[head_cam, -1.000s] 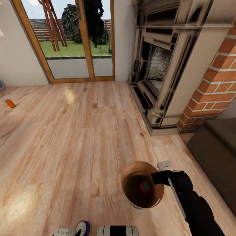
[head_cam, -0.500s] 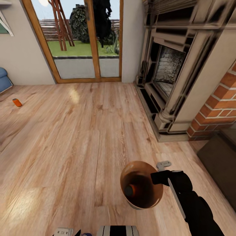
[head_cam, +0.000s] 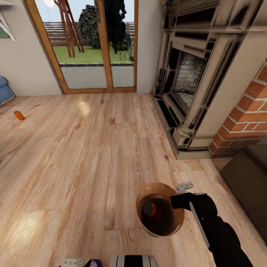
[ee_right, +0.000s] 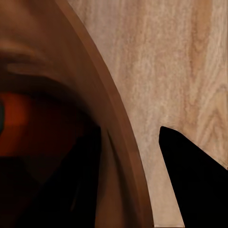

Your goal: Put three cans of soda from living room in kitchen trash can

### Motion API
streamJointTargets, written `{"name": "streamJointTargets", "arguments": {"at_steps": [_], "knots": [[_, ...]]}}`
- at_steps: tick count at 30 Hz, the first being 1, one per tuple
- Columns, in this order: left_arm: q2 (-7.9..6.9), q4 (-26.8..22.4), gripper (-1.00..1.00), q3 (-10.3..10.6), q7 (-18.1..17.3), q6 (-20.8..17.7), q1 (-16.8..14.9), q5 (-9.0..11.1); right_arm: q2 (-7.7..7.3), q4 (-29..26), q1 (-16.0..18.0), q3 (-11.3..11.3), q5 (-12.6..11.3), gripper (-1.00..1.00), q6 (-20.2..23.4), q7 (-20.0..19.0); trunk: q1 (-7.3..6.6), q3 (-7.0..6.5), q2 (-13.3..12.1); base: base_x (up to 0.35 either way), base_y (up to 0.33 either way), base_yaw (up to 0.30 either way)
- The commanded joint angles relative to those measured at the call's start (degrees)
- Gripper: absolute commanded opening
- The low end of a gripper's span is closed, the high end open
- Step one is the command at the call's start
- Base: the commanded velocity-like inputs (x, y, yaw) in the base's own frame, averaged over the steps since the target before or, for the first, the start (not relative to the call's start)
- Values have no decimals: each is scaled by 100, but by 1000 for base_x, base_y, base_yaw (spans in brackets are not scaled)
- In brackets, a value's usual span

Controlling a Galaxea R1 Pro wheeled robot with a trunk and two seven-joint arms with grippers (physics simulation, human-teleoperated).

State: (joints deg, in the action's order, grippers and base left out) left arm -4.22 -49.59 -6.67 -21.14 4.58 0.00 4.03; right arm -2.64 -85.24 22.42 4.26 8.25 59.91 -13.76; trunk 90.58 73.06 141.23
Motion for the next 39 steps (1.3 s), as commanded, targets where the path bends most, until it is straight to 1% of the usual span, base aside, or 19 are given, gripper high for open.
{"name": "streamJointTargets", "arguments": {"at_steps": [1, 7, 12, 14, 17, 24, 30, 33, 39], "knots": [[0, 1, 100, 0, 1, 0, 0, 0, 1, -1, 1, 4, -113, -100, 9, 4, -1, 0, 0, -318, -1, 0], [0, -6, 100, 0, -4, 5, 0, 4, 8, -1, 0, 12, -113, -100, 9, 5, -1, 0, 0, -299, 0, 0], [0, -7, 100, 0, 3, 16, 2, 9, 8, -1, 0, 37, -113, -100, 9, -2, -1, 0, 0, -61, 0, 89], [0, -7, 100, -1, 4, 12, 1, 9, 7, -1, 0, 110, -113, -100, 9, 1, -1, 0, 0, -55, 0, 188], [0, -7, 100, -1, 4, 9, 2, 5, 3, -1, 0, 152, -112, -100, 9, 4, -1, 0, 0, -142, 0, 223], [0, -7, 100, -1, 5, 7, 0, 3, 8, -1, 0, 173, -105, -100, 9, 5, -1, 0, 0, -80, -20, 242], [2, -8, 100, 1, 53, 3, 0, 5, 8, 1, 0, 179, -108, -100, 9, 17, -1, 0, 0, -185, -35, 256], [1, -7, 100, 0, 65, -1, 0, 6, 9, 0, 0, 180, -111, -100, 9, 20, -1, 0, 0, 55, -8, 258], [2, -7, 100, 1, 72, -10, -3, 1, 9, -1, 0, 181, -111, -100, 9, 23, -1, 0, 0, 225, -2, 166]]}}
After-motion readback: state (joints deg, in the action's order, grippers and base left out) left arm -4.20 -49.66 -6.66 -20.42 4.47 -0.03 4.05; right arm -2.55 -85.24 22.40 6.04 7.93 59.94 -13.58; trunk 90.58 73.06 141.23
